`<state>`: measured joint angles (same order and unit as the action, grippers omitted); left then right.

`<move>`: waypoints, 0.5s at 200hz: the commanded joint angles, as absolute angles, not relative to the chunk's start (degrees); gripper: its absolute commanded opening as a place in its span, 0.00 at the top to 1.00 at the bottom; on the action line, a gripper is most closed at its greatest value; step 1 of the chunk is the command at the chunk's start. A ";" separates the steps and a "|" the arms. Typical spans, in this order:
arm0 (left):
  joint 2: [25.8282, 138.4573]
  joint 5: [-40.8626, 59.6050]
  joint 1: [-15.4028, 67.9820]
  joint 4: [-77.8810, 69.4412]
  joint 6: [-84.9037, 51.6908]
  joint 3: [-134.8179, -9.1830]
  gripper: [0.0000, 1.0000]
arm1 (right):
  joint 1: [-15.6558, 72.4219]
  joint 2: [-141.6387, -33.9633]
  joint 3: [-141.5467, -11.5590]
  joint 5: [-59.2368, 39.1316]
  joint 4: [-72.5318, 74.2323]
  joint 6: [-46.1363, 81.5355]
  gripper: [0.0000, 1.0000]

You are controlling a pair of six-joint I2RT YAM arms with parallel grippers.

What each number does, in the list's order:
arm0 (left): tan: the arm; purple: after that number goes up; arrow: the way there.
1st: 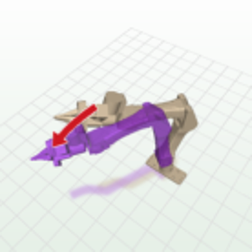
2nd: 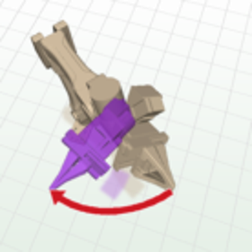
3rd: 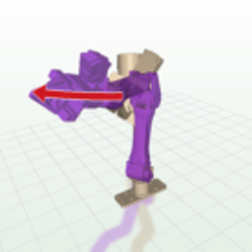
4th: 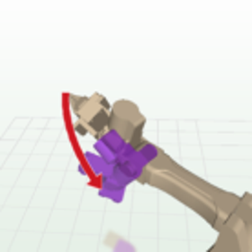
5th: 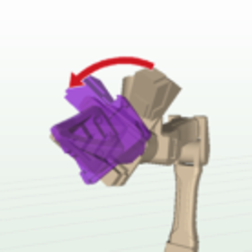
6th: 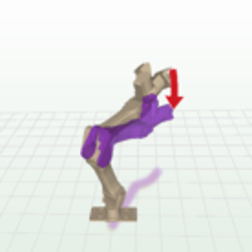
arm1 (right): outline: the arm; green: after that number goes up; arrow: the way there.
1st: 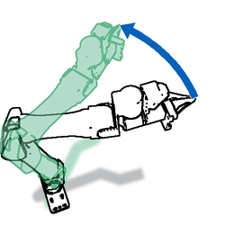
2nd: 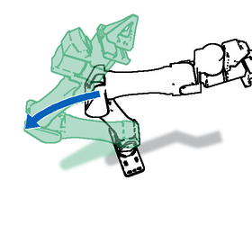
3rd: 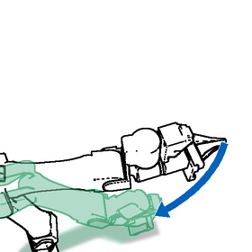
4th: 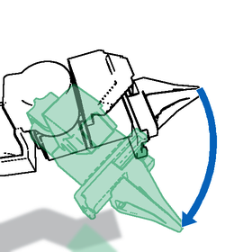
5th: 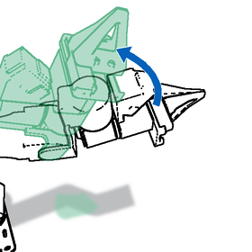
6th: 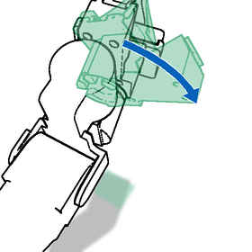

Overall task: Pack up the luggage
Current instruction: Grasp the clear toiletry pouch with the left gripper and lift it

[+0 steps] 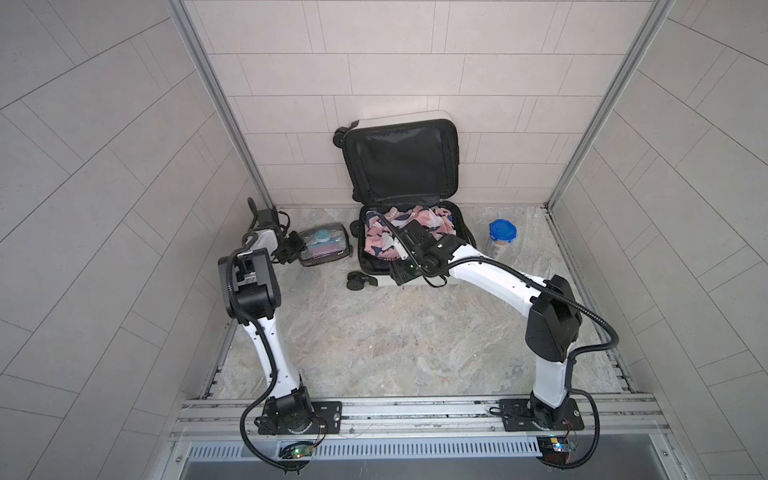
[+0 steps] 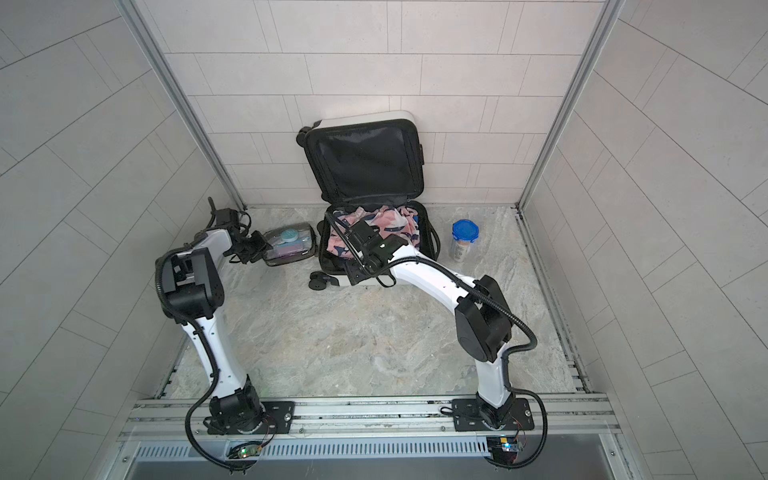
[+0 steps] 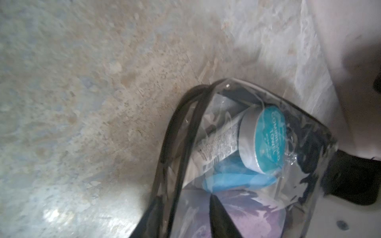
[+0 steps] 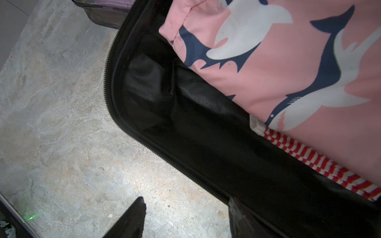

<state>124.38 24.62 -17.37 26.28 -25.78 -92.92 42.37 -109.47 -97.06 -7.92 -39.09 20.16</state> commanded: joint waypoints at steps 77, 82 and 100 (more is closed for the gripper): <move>116.56 23.55 -19.69 25.24 -28.26 -85.92 1.00 | 42.65 -109.47 -98.58 -7.48 -39.21 22.75 0.35; 115.60 23.34 -19.69 25.35 -28.21 -85.60 1.00 | 42.64 -109.43 -98.65 -7.58 -39.27 22.97 0.35; 111.91 22.17 -19.69 26.50 -28.14 -84.60 1.00 | 42.63 -109.25 -98.88 -8.34 -39.00 23.33 0.35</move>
<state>118.43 24.56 -19.14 23.66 -27.68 -85.86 42.37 -109.93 -97.08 -7.94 -39.00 22.09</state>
